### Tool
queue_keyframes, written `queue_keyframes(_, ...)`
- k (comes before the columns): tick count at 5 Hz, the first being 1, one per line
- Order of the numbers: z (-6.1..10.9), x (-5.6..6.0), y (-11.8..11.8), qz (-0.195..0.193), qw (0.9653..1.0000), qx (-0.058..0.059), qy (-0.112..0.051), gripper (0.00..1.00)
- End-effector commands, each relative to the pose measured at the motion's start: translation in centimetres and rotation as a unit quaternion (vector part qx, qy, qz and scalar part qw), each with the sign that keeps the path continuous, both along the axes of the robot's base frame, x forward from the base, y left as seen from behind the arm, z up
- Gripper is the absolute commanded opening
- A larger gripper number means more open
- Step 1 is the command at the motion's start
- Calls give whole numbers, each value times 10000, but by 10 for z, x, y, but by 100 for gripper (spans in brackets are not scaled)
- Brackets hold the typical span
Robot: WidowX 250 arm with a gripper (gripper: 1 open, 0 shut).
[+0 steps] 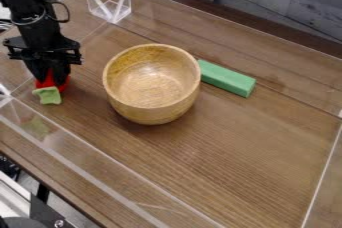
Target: Move the red fruit to the left
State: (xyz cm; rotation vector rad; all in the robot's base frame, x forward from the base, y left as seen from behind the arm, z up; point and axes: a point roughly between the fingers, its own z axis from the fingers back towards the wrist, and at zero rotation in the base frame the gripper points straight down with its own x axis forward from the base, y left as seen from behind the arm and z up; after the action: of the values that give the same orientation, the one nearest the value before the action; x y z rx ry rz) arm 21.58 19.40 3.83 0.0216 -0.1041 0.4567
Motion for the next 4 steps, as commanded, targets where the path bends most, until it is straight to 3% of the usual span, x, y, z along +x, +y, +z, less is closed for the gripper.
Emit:
queue_keyframes(1,5,4,8,-112,9998,140,-75,100)
queue_keyframes(3,17,-1,-13,-276,9994,74,-192,100)
queue_keyframes(4,14,10,-28,-317,9992,48,-228,100)
